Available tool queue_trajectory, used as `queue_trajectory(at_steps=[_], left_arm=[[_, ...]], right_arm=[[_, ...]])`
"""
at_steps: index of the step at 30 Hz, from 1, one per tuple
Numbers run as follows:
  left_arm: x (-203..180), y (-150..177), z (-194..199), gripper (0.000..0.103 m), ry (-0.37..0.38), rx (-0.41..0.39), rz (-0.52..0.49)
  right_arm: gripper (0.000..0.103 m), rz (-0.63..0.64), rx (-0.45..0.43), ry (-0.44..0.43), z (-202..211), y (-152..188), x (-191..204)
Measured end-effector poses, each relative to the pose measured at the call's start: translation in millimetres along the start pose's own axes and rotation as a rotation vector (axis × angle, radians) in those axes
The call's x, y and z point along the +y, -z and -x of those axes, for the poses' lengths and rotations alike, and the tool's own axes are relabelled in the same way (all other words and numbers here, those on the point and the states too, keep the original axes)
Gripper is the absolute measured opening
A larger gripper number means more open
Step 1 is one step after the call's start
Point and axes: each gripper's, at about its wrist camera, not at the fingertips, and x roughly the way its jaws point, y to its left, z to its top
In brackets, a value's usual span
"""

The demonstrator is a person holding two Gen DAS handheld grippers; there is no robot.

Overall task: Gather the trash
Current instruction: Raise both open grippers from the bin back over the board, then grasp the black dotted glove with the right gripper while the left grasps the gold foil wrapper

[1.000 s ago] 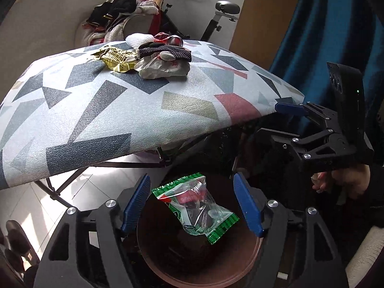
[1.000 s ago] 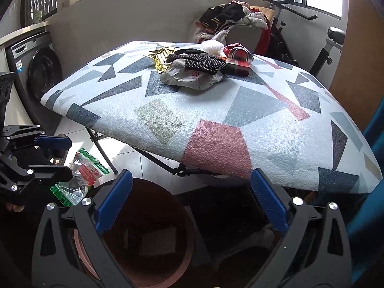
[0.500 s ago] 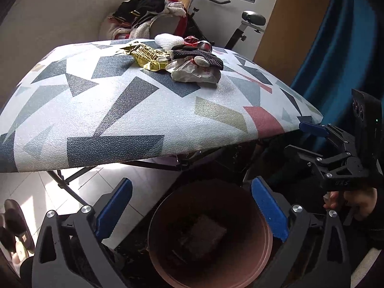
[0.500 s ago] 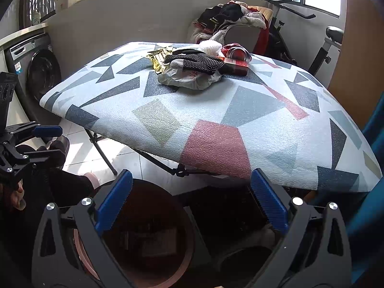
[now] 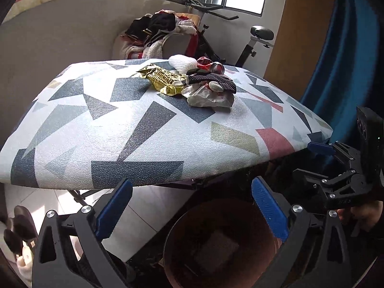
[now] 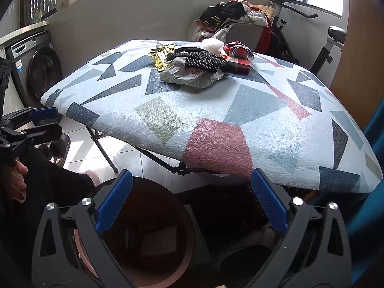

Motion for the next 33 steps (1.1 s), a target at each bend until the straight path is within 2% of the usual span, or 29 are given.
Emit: queue_trajectory(at_steps=[3, 7, 11, 15, 17, 22, 23, 24, 25, 26, 28, 32, 33], left_arm=[[-1, -12, 4, 0.097, -0.030, -0.029, -0.049], [6, -31, 11, 0.097, -0.027, -0.078, -0.071], [22, -49, 11, 0.097, -0.032, -0.101, -0.030], [34, -62, 8, 0.097, -0.024, -0.124, -0.019], [38, -66, 4, 0.097, -0.039, -0.132, -0.014], [57, -73, -15, 0.097, -0.015, -0.101, 0.068], [59, -74, -18, 0.097, -0.017, -0.096, 0.076], [60, -75, -21, 0.097, -0.020, -0.093, 0.078], [61, -75, -24, 0.097, -0.024, -0.090, 0.076], [62, -76, -26, 0.097, -0.030, -0.091, 0.069], [61, -77, -30, 0.097, -0.058, -0.095, 0.050], [63, -79, -38, 0.097, -0.050, -0.088, 0.054], [63, -80, -40, 0.097, -0.056, -0.084, 0.050]], right_arm=[[0.097, -0.040, 0.003, -0.019, -1, -3, -8], [0.097, -0.151, -0.020, -0.071, -4, -12, -33], [0.097, -0.131, -0.071, -0.008, -8, -34, -46], [0.097, -0.173, -0.082, -0.054, -19, -64, -62], [0.097, -0.170, -0.093, -0.037, -26, -82, -65], [0.097, -0.175, -0.082, -0.057, -54, -122, -70], [0.093, -0.188, -0.067, -0.064, -63, -128, -71], [0.075, -0.203, -0.053, -0.073, -72, -134, -73], [0.064, -0.220, -0.038, -0.084, -80, -140, -74], [0.057, -0.242, -0.026, -0.100, -89, -144, -76], [0.055, -0.283, -0.022, -0.145, -103, -150, -78], [0.044, -0.318, 0.002, -0.204, -129, -159, -74], [0.038, -0.327, 0.012, -0.214, -134, -161, -73]])
